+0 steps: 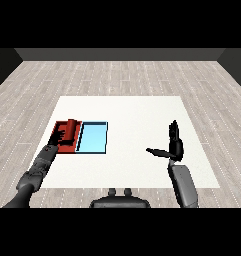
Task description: Pick the red can and put it in the red box
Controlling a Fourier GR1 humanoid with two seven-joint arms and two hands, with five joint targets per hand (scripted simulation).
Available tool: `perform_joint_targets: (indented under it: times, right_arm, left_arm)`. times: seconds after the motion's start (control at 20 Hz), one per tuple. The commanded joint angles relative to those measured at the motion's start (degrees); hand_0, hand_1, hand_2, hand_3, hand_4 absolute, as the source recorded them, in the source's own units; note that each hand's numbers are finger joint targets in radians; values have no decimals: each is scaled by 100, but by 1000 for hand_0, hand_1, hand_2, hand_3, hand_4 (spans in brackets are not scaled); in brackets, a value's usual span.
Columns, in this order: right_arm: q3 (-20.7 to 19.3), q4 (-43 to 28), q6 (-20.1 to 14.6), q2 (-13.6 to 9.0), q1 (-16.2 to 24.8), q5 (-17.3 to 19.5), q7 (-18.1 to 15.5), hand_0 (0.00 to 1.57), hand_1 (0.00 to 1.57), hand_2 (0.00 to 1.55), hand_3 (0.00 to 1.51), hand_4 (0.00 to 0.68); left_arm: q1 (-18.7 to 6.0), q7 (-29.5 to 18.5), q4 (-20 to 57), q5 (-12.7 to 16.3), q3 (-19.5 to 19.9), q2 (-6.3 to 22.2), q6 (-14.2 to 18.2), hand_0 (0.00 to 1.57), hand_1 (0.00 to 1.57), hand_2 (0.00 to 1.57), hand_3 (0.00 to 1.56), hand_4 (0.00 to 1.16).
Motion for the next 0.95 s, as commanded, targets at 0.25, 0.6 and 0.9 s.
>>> perform_joint_targets:
  times: [0.25, 0.6, 0.9]
  right_arm:
    - [-136, -149, 236, 22, 109, -221, -198, 0, 0, 0, 0, 0]
    - [51, -338, 474, 228, 148, -511, -260, 0, 0, 0, 0, 0]
    - [299, -424, 922, 194, 384, -741, -167, 0, 0, 0, 0, 0]
  left_arm:
    - [175, -627, -80, 504, 636, 510, 37, 0, 0, 0, 0, 0]
    - [-38, -2759, -1688, 1817, 1839, -129, -220, 0, 0, 0, 0, 0]
    - [330, -3552, -2934, 2200, 1684, -1347, -1187, 0, 0, 0, 0, 0]
